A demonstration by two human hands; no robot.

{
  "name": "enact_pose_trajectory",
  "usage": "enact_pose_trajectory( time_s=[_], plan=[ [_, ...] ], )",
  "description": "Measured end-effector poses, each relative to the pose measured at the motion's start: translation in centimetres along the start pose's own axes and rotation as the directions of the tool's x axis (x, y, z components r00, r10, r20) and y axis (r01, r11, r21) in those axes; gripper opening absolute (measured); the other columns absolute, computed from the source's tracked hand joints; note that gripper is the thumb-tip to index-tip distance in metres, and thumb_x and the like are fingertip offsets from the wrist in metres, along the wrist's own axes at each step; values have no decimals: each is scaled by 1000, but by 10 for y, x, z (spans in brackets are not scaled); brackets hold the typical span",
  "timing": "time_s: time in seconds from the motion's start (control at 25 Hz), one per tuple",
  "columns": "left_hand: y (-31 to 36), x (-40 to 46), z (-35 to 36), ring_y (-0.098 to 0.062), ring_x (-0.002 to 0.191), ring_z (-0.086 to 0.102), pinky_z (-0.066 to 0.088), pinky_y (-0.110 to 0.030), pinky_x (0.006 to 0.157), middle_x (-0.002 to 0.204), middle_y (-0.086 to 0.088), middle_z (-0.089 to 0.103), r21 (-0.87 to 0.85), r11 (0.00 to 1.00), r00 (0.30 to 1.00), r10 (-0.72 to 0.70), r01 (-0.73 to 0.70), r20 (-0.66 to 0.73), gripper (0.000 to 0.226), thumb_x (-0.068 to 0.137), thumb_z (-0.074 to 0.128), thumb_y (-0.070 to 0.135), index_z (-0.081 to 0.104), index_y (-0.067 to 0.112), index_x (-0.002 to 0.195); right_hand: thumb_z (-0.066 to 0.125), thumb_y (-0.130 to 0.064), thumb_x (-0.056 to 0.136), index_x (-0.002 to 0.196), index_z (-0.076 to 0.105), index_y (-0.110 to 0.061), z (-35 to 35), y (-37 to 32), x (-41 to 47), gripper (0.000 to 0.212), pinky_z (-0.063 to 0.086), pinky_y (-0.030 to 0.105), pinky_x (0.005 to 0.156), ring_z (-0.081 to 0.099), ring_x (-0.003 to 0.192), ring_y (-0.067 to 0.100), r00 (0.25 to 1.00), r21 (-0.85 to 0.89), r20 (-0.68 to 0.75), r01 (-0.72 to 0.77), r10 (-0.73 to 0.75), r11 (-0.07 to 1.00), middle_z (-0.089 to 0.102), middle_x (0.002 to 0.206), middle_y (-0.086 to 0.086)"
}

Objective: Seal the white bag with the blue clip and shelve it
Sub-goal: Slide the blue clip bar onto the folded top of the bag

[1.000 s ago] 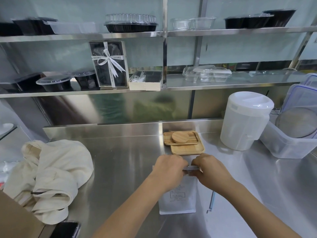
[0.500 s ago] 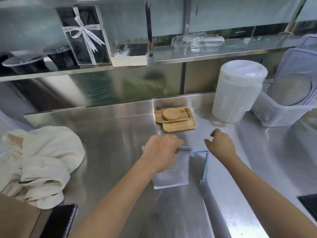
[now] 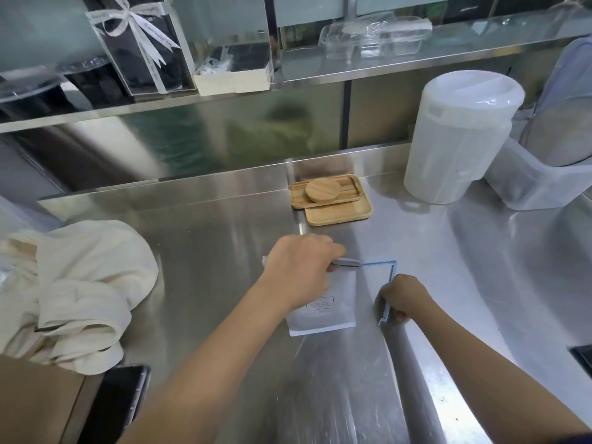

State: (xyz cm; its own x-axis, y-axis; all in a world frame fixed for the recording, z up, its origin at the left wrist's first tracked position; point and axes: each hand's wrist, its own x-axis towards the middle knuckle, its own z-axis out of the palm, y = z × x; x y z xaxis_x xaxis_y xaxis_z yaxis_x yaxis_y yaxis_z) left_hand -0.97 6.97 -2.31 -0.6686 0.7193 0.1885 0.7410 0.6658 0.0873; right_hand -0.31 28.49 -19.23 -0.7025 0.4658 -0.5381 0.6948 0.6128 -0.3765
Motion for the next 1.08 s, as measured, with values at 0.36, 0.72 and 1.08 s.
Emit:
enact_pose_trajectory(
  time_s=[0.36,0.72,1.08],
  plan=[
    [5,-6,-2,-26,77,55,28,-30,54,78,-3,61,-28,999,1000,-18,19,23,22,77,50,4,41,22,67,42,-9,87,78,37,-5,-54,-42,-27,12,39,36,61,51,70,37,893,-32,-339,303,-296,952,49,79,16],
    [-4,-19,-21,-15,100,55,43,-31,80,109,4,62,-143,990,966,-56,20,-253,26,85,55,40,62,20,99,41,1,91,96,39,-10,-132,-110,-133,12,39,35,50,47,60,27,458,-63,-677,744,-576,666,50,70,5],
    [-25,-41,-102,-9,78,67,53,-17,69,84,3,72,-864,500,724,-576,-55,-379,7,84,65,21,66,23,91,56,15,78,95,66,-5,-140,-142,-187,27,46,40,70,62,78,35,-48,-524,-513,808,-857,268,70,87,16]
  ],
)
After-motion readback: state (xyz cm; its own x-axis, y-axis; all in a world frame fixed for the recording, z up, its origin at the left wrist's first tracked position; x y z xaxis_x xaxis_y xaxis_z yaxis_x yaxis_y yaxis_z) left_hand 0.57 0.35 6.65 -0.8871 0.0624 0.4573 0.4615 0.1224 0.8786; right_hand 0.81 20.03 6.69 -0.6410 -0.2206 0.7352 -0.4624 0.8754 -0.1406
